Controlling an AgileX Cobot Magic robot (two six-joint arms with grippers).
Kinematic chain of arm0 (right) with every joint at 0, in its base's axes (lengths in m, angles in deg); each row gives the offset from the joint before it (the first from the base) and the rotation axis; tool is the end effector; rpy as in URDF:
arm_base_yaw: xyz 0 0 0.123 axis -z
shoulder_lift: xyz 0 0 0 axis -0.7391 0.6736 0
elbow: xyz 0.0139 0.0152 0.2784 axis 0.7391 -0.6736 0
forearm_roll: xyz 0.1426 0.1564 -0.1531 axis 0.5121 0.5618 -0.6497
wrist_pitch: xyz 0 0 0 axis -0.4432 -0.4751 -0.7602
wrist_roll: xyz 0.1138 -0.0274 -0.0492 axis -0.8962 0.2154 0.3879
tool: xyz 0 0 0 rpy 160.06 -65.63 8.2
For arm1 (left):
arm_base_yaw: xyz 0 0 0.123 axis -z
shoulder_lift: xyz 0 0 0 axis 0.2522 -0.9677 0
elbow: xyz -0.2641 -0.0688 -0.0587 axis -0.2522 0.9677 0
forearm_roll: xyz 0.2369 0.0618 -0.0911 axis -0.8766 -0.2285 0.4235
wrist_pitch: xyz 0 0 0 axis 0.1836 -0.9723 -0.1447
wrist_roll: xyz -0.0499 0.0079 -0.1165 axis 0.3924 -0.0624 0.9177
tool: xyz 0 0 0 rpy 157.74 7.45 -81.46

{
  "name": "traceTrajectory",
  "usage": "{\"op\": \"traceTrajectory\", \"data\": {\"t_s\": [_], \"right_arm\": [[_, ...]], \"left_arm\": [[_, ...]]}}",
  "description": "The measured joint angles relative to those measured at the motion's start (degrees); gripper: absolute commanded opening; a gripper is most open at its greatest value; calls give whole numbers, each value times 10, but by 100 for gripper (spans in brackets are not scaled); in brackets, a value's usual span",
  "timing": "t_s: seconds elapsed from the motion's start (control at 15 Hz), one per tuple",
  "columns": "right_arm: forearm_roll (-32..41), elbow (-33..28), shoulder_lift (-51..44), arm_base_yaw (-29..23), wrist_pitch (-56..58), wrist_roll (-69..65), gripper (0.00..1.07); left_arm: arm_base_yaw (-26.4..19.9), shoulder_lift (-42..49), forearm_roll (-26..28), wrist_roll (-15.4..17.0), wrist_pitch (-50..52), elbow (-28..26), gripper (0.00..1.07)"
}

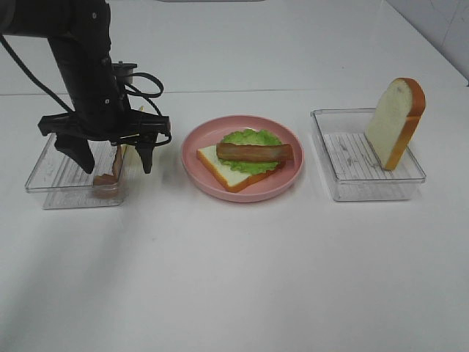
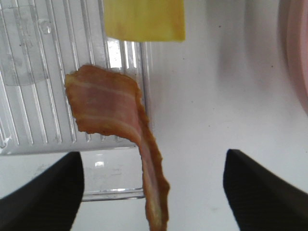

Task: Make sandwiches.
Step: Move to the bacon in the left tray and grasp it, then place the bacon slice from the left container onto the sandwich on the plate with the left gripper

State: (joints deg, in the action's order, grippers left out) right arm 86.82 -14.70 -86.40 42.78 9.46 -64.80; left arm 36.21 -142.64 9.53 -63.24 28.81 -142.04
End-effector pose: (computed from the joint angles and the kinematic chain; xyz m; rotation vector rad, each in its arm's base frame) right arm 0.0430 -0.0019 0.2464 -0.0798 2.1290 -0.0035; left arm 0.4084 -0.1623 0.1154 -0.0802 3.0367 -0.0751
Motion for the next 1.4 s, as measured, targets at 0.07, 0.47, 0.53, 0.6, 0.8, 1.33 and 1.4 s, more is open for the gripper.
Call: {"op": "traceTrajectory", "data": {"t_s": [0.07, 0.47, 0.53, 0.6, 0.8, 1.33, 1.4], "right_arm": [[0, 0, 0, 0, 0, 0, 81], [0, 0, 0, 0, 0, 0, 81], [0, 0, 0, 0, 0, 0, 81], [0, 0, 0, 0, 0, 0, 81], [0, 0, 0, 0, 0, 0, 81], [0, 0, 0, 0, 0, 0, 81], [0, 0, 0, 0, 0, 0, 81]], "left_arm": [[0, 0, -3, 12, 0, 0, 40], [0, 0, -15, 27, -2, 0, 0], [0, 0, -15, 28, -3, 0, 0], [0, 1, -15, 28, -14, -1, 0], [-2, 16, -33, 7, -100, -50, 0], [11, 37, 44, -25, -116, -246, 0], [19, 38, 60, -28, -111, -256, 0]]}}
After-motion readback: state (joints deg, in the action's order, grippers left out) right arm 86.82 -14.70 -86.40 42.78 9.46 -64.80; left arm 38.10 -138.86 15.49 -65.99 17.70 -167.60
